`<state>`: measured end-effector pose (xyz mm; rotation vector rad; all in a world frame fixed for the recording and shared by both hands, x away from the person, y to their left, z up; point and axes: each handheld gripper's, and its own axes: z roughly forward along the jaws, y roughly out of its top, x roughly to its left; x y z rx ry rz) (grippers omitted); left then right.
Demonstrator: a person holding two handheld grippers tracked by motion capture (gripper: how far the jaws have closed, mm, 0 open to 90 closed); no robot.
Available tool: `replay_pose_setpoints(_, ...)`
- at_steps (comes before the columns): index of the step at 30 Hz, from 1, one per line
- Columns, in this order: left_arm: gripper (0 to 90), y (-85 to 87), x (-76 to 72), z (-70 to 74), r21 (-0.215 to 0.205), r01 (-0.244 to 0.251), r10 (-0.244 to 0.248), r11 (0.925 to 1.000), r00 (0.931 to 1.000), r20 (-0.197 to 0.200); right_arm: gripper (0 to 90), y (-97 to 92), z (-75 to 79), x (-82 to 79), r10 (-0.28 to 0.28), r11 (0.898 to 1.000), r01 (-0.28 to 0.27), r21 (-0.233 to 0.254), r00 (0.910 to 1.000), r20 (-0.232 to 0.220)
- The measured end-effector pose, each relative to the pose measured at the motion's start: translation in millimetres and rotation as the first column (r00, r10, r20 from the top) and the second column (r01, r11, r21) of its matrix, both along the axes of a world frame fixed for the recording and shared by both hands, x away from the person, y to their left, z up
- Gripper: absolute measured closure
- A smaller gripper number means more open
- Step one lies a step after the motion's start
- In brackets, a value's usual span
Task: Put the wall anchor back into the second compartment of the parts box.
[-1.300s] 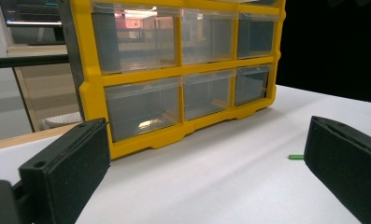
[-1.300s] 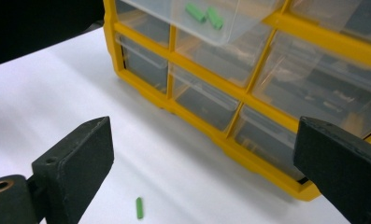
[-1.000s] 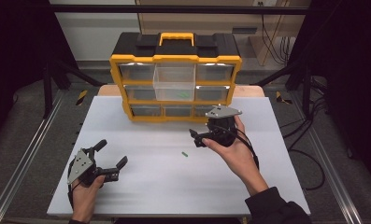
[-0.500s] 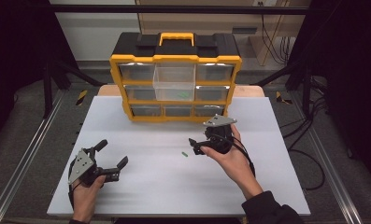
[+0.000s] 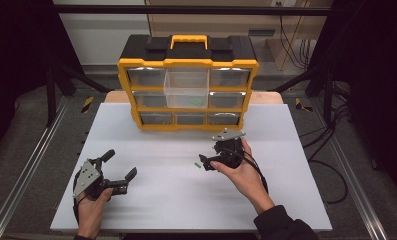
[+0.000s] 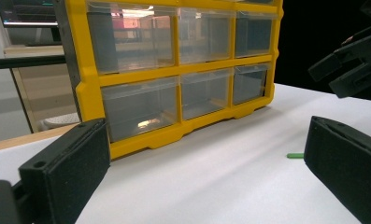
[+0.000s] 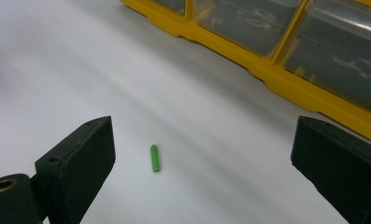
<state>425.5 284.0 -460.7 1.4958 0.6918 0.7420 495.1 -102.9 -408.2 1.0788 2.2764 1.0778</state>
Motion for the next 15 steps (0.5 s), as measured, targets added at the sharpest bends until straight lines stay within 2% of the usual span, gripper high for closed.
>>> replay_pose_setpoints(15,0.2,0.3,0.2,0.1,-0.002,0.000,0.000,1.0000,1.0000,0.001,6.7,15.4,-17.8,7.7,0.016,0.999,-0.018,-0.036,0.9989,-0.044)
